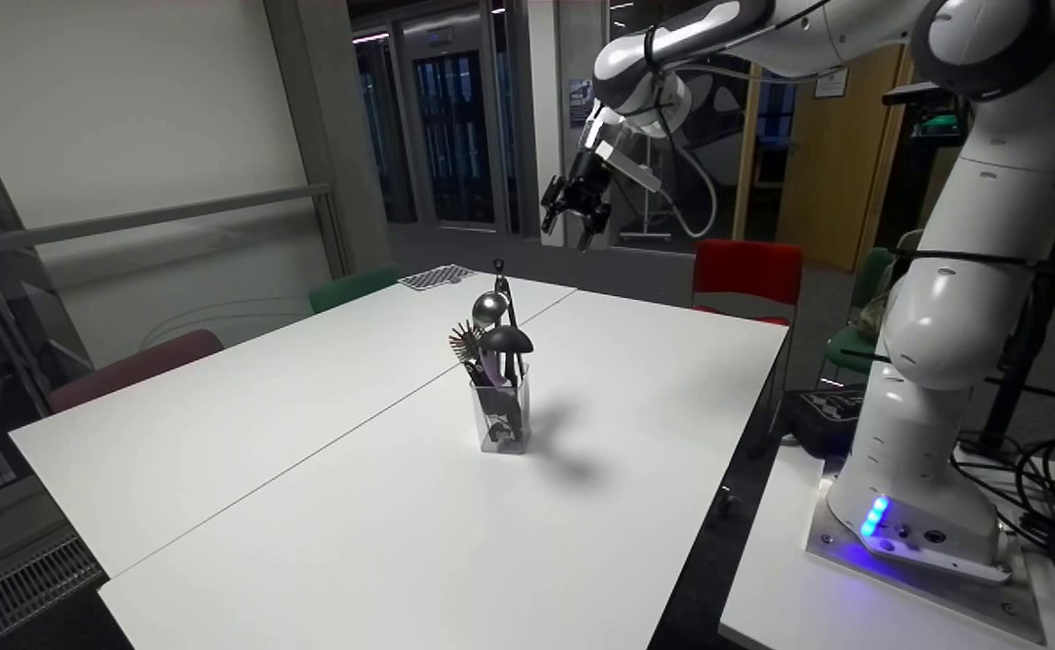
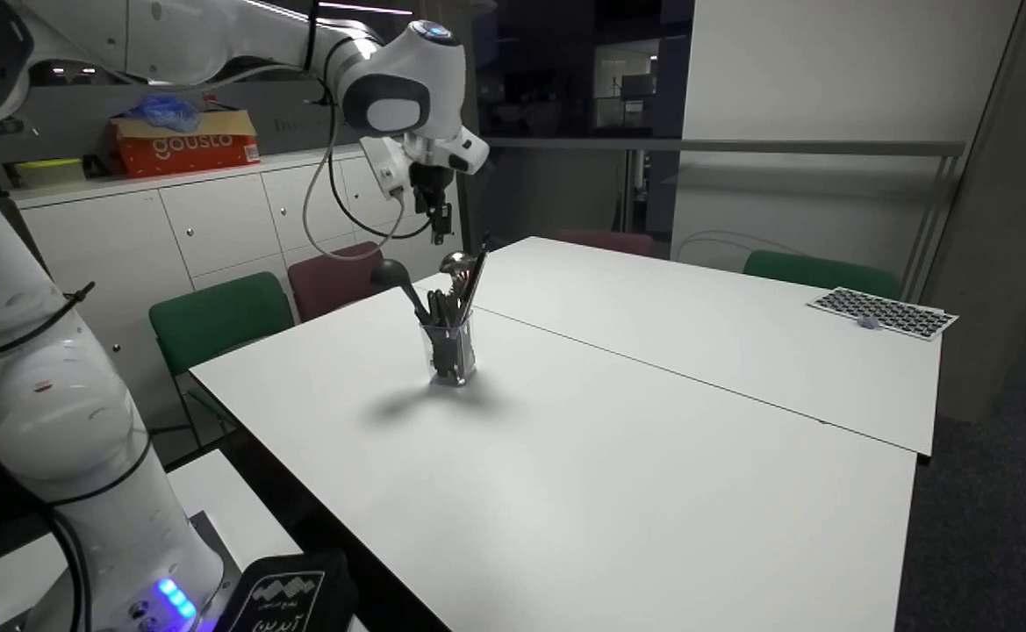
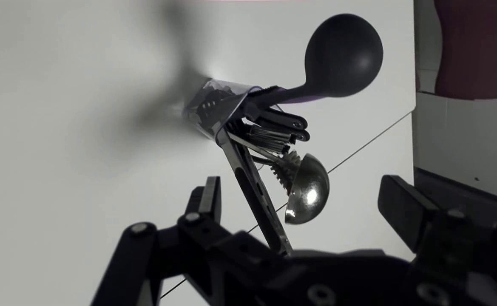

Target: Remove two utensils from the utensil holder

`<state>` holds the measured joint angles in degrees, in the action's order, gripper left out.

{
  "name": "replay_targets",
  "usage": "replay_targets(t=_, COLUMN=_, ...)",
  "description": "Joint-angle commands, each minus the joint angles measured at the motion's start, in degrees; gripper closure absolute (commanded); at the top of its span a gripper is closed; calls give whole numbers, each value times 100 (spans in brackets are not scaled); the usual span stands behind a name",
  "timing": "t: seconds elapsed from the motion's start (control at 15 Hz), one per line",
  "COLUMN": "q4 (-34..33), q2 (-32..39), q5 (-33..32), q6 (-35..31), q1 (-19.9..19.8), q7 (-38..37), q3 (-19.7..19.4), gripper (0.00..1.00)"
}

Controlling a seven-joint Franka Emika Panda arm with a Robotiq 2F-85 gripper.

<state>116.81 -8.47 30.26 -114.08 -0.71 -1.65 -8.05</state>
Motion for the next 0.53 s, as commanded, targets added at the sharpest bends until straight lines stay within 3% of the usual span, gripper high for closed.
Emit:
replay_targets(t=0.0, q4=-121, q2=136, q5=131, q6=25, q1=-124, q7=43, q3=84, gripper=0)
replay_targets(t=0.47, q4=-326, q2=340, q5=238, q6=43, q1=-131, q7=53, q3=99, gripper=0)
